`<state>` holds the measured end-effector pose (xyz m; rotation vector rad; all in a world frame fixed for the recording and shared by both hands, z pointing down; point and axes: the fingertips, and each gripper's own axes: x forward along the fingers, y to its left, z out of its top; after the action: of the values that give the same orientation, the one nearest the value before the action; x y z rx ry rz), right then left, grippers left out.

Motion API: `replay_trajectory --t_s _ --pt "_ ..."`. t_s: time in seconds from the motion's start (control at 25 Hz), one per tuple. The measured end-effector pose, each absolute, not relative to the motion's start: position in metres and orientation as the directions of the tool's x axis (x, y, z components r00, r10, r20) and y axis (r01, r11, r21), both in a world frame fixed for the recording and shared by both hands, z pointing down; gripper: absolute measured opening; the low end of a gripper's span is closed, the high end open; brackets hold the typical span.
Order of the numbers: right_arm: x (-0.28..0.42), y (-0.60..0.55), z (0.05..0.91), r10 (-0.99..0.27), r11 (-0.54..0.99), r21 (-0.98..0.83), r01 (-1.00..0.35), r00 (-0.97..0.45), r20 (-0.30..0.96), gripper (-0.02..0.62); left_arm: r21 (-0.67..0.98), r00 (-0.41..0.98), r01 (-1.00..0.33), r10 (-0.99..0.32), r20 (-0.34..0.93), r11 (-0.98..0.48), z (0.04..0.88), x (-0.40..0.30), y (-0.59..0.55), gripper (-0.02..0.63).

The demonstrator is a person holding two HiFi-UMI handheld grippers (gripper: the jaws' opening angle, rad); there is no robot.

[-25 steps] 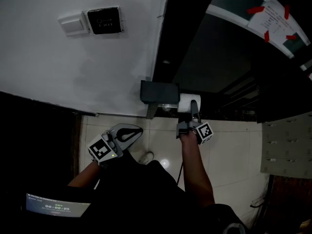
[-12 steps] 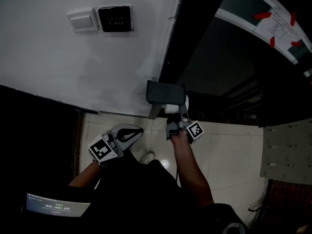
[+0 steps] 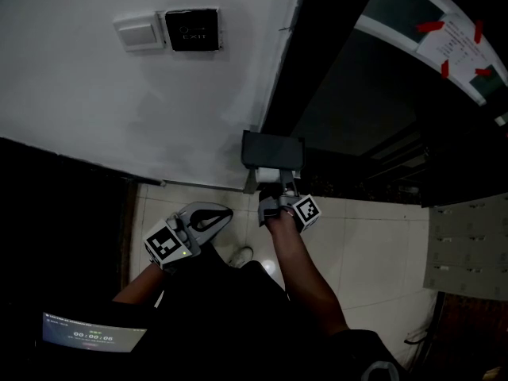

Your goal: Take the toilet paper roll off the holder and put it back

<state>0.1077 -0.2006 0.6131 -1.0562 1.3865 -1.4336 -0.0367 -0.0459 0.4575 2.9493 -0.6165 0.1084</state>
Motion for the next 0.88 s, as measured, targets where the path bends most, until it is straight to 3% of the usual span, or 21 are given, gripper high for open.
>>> replay_trajectory --t_s 0.6,0.88 --pt "0.092 -0.199 0.613 -0.952 0.001 -1.000 -0.025 -0.306 0.007 0.417 0.135 0.910 -0.412 -0.401 0.101 -0.901 0.455 -0.040 -0.048 0.002" --pt "0.099 -0.187 0.614 -0.942 0.013 -0.998 -0.063 -0.334 0.009 0.479 0.124 0.918 -0.395 -0.386 0.094 -0.910 0.460 -0.032 -0.048 0.002"
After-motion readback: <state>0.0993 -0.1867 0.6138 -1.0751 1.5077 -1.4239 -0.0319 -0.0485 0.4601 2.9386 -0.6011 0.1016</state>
